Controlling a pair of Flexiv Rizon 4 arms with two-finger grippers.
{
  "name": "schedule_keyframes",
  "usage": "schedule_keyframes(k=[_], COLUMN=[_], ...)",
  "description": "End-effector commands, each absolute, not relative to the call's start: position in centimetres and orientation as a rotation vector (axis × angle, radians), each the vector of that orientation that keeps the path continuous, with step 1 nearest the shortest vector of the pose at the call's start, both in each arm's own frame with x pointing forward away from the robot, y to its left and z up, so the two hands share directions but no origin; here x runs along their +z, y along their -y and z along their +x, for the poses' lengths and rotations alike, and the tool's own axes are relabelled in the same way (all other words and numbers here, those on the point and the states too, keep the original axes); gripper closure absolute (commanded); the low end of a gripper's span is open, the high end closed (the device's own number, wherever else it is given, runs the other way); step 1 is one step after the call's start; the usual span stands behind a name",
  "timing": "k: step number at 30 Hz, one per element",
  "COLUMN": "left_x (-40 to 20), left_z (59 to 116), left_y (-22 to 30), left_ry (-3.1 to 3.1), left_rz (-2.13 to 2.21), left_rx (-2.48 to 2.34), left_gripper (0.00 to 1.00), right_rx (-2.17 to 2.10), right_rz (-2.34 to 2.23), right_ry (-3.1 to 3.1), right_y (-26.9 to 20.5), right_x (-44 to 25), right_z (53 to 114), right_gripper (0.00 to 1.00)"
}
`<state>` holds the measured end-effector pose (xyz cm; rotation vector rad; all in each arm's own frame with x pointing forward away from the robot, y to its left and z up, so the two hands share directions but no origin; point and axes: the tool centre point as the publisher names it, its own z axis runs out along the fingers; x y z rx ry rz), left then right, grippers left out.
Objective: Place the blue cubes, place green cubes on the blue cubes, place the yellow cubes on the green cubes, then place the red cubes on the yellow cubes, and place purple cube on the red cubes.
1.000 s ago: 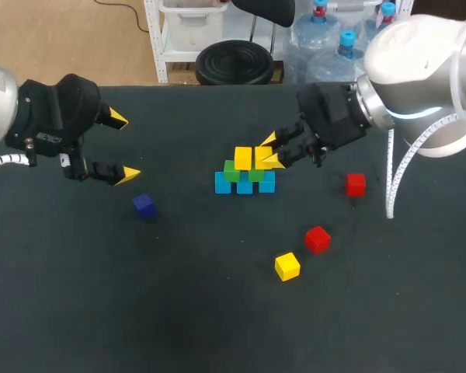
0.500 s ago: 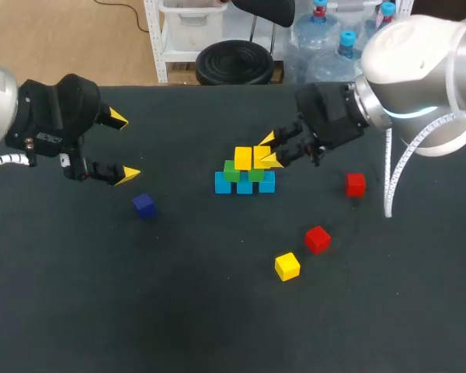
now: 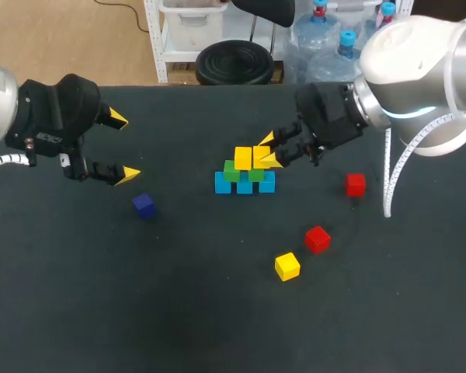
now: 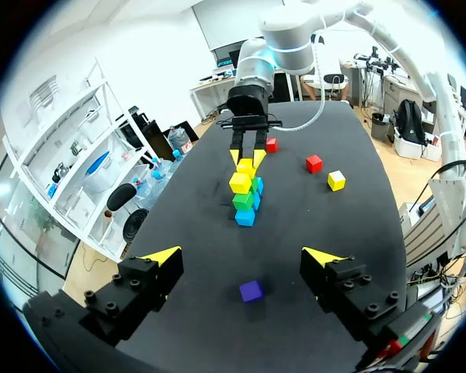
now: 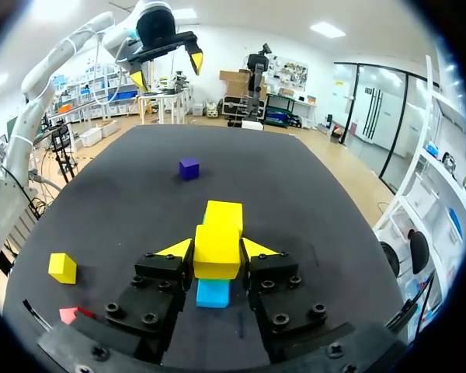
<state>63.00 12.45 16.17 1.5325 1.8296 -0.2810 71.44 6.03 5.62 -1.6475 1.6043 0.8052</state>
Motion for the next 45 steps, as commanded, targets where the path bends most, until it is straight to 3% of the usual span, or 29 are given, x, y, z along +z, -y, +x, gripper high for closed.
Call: schedule_keyframes(k=[1, 45], left_x=[16.06, 16.06], left_z=[62.93, 62.93], left_y=[-12.68, -12.68], left_ry=[-1.819, -1.819], left_rz=[1.531, 1.531], left_rx=[-0.287, -0.287], left_gripper=[0.00, 0.00], right_rx=[0.807, 0.814], right_rz=[-1.648, -1.645], right_ry=[-1.604, -1.607], right_y=[-6.08, -6.33], right_x=[5.56, 5.31], right_z=[71.72, 71.89], right_gripper=[1.00, 1.00])
